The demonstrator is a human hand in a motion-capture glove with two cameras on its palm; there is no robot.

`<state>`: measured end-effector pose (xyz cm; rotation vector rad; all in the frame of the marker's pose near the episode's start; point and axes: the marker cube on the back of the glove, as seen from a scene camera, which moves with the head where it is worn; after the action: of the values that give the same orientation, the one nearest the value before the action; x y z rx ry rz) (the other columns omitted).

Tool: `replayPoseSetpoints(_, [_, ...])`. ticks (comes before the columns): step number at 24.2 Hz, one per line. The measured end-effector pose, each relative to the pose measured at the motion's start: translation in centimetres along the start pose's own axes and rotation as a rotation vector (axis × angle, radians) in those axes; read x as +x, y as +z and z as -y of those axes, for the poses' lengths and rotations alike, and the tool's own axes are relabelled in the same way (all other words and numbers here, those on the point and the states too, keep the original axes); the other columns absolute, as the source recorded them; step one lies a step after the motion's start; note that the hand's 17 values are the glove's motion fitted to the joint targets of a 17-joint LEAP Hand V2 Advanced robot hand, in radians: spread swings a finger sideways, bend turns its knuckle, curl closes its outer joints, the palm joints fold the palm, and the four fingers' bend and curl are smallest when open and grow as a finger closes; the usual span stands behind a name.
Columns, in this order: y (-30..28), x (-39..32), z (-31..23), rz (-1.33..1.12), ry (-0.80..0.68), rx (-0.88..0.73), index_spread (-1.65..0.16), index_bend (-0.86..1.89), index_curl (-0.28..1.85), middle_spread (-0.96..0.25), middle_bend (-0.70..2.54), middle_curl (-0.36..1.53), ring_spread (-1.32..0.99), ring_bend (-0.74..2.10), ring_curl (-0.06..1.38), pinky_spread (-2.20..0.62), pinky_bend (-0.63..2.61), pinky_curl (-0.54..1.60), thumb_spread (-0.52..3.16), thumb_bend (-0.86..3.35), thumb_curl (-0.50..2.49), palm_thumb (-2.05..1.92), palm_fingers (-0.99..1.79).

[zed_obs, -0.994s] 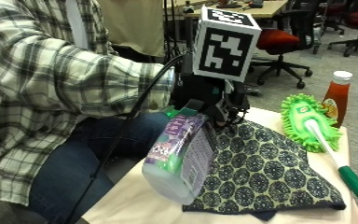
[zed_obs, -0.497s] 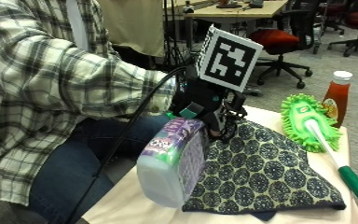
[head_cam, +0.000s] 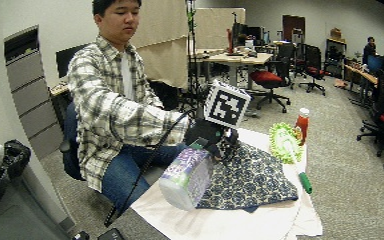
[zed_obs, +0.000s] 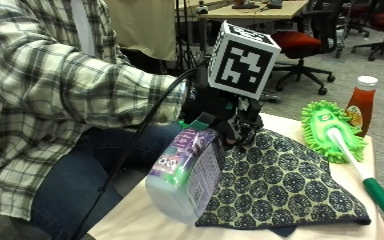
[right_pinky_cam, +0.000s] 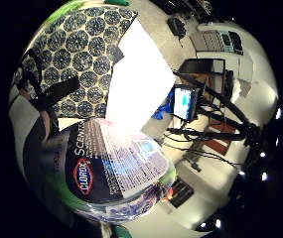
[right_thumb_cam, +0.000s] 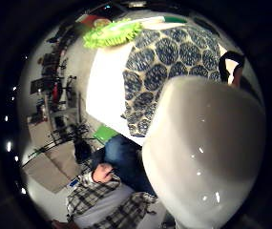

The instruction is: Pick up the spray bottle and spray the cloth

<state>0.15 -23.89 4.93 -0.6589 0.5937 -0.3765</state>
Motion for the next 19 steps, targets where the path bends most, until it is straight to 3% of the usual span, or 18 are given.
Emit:
replayPoseSetpoints(6, [-3.4, 2.1, -1.5, 0.338, -0.008, 0.175, -0.28, 0.32, 0.59, -0.18, 0.53, 0.51, -0.22, 0.66, 0.48, -0.20, 0.38, 0.44, 0.11, -0.03, 0.79, 1.01, 1.35])
replayPoseSetpoints(19, [-10.3, 4.4, -6.0, 1.043, -0.144, 0.746, -0.28, 0.31, 0.59, -0.18, 0.53, 0.51, -0.21, 0.65, 0.48, -0.19, 0.38, 0.44, 0.11, -0.03, 0.79, 1.01, 1.34])
